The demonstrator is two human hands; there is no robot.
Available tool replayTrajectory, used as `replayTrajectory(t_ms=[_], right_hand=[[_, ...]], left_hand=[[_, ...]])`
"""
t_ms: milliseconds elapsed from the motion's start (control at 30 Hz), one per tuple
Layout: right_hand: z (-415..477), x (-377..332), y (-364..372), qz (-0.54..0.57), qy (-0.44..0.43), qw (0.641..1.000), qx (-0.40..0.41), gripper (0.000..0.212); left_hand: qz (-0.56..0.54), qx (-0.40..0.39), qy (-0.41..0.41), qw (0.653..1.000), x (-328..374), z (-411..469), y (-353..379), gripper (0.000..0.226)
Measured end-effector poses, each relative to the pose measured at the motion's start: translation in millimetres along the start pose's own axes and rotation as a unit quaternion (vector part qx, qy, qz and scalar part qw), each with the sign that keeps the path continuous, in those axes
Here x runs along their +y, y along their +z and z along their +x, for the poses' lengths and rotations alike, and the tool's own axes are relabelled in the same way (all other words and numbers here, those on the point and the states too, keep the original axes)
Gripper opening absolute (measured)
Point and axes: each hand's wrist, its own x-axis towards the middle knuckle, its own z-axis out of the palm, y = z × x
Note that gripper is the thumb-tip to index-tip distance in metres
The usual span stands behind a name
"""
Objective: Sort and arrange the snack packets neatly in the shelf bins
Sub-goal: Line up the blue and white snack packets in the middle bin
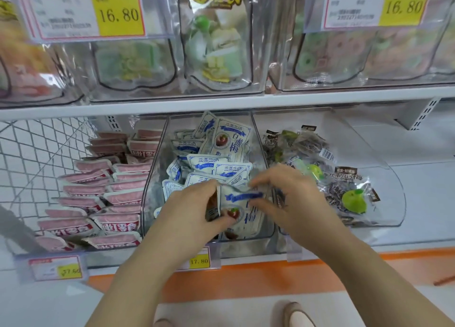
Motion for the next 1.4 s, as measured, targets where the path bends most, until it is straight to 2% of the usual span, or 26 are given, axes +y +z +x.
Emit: replayTrajectory(t_ms=[67,133,200,267,400,500,567,633,733,833,933,1033,1133,1200,1367,1400], right_hand=[[-1,1,3,-0.068,-0.030,0.995,-0.060,0.016],[-3,0,5,-0.125,-0.051,0.986,-0.099,0.016],[-7,-2,6,-0.151,-0.050,0.980,-0.119,0.017],[-10,-3,10,-0.178,-0.065,0.975,-0.115,0.022],[-12,-2,19,-0.191,-0.074,0.972,-0.111,0.023],[-14,-3,23,-0.203,-0.073,0.971,-0.101,0.026],[-15,-4,24,-0.200,-0.066,0.972,-0.101,0.028],[-14,-3,27,-0.211,-0.072,0.970,-0.094,0.020],[-10,-4,18,-0.219,-0.069,0.971,-0.058,0.019],[-9,-7,3,-0.229,-0.069,0.971,-0.028,0.025],[-14,-9,12,-0.277,-0.064,0.957,-0.062,0.036],[-17,-5,25,-0.301,-0.069,0.947,-0.085,0.034],[-16,-7,28,-0.304,-0.093,0.945,-0.076,0.035],[-18,-9,30,-0.308,-0.098,0.943,-0.078,0.035],[-19,-9,32,-0.315,-0.085,0.943,-0.062,0.037],[-20,-11,33,-0.315,-0.082,0.944,-0.054,0.035]], left_hand=[[0.029,-0.030,0.007,0.999,-5,-1,0,0.027],[-0.034,-0.031,-0.008,0.999,-8,-3,-4,0.025],[-0.099,0.008,-0.030,0.995,-9,-4,-9,0.023],[-0.108,0.036,-0.055,0.992,-11,-1,-7,0.024],[0.005,0.014,-0.062,0.998,-7,12,7,0.031],[0.033,-0.002,-0.068,0.997,-2,21,10,0.034],[0.043,-0.040,-0.081,0.995,0,24,9,0.040],[0.049,-0.086,-0.092,0.991,1,26,7,0.049],[0.058,-0.113,-0.100,0.987,-1,29,4,0.057],[0.062,-0.092,-0.110,0.988,-3,31,-4,0.035],[0.083,-0.062,-0.109,0.989,-2,31,-11,0.025],[0.139,-0.090,-0.108,0.980,3,28,-8,0.011],[0.184,-0.111,-0.084,0.973,4,29,2,0.020],[0.172,-0.106,-0.085,0.976,4,32,5,0.021],[0.090,-0.010,-0.052,0.994,9,34,1,0.019],[0.081,-0.016,-0.039,0.996,11,36,2,0.019]])
